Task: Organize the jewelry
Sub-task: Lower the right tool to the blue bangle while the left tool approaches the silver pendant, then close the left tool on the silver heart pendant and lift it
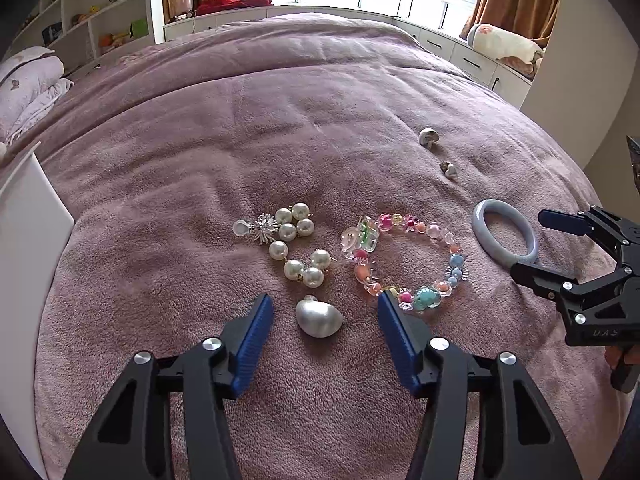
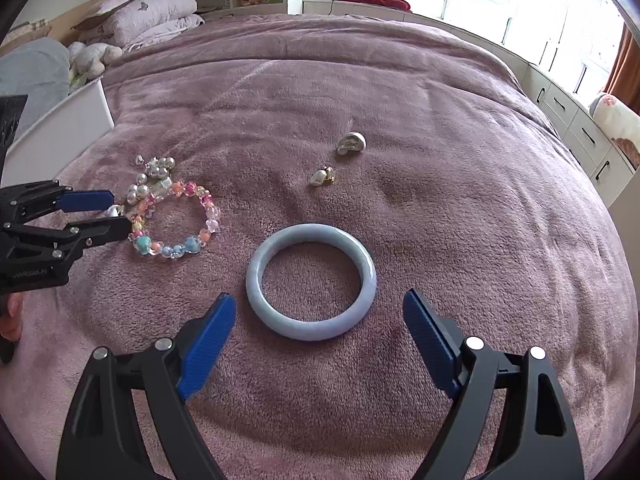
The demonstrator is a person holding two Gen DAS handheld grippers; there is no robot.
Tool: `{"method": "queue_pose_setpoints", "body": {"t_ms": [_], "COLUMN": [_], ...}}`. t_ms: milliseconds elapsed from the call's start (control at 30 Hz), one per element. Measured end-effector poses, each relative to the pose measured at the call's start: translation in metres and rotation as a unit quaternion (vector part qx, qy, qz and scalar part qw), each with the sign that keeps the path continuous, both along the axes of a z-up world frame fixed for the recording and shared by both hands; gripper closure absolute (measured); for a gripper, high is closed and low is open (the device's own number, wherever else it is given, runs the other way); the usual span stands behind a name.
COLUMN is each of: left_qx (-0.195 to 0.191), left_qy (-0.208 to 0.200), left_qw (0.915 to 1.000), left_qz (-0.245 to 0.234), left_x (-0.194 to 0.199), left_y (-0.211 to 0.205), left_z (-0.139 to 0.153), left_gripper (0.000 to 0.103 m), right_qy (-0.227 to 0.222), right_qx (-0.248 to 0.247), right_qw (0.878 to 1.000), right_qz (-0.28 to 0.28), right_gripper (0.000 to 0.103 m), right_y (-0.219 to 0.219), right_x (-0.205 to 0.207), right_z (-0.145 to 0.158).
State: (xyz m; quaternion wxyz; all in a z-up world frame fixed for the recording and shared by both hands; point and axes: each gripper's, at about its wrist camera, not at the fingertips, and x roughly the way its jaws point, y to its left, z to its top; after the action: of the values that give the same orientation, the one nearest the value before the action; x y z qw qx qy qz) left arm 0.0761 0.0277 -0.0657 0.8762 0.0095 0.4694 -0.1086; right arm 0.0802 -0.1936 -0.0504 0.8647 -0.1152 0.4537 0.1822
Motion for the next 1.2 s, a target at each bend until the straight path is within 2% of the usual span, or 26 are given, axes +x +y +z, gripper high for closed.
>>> {"method": "queue_pose_setpoints", "body": {"t_ms": [67,267,333,367,433,533,667,900,1200], "left_qx": [0.003,-0.002,-0.006,-0.004,0.000,-0.005,-0.014,-0.001,-0.017], "left_qy": [0.004,0.010,0.011,0.011,0.011,0.012,0.012,0.006,-0.002], "left_qw": [1.0000,0.9999,0.9998,0.9998,0.9998,0.9998,0.9998,0.9999,0.9998], "left_qz": [-0.005,-0.009,-0.014,-0.015,-0.018,-0.015,-0.012,-0.013,-0.008], "left_x": [0.001,0.002,0.002,0.002,0.001,0.001,0.001,-0.001,-0.006], "left_y": [-0.002,-0.001,-0.001,-0.001,-0.001,0.001,0.004,-0.001,0.005], "left_z": [-0.001,-0.005,-0.005,-0.005,-0.005,-0.005,-0.005,-0.001,0.009], "left_gripper": [0.054,0.056,0.064,0.066,0.069,0.074,0.074,0.074,0.074], "right_qy": [0.002,0.012,0.015,0.016,0.021,0.026,0.026,0.021,0.014], "right_qx": [-0.009,-0.016,-0.015,-0.015,-0.005,0.003,0.007,0.015,0.022], "right_qw": [1.000,1.000,1.000,1.000,1.000,1.000,1.000,1.000,1.000], "right_qz": [0.003,0.002,0.003,0.004,0.007,0.004,0.004,0.003,0.002], "right_gripper": [0.018,0.018,0.019,0.020,0.030,0.030,0.031,0.031,0.031], "right_y": [0.004,0.007,0.008,0.008,0.008,0.007,0.006,0.004,0.002], "right_x": [0.002,0.009,0.011,0.013,0.015,0.016,0.015,0.011,0.006], "right_z": [-0.004,-0.011,-0.013,-0.013,-0.014,-0.014,-0.014,-0.012,-0.005]}}
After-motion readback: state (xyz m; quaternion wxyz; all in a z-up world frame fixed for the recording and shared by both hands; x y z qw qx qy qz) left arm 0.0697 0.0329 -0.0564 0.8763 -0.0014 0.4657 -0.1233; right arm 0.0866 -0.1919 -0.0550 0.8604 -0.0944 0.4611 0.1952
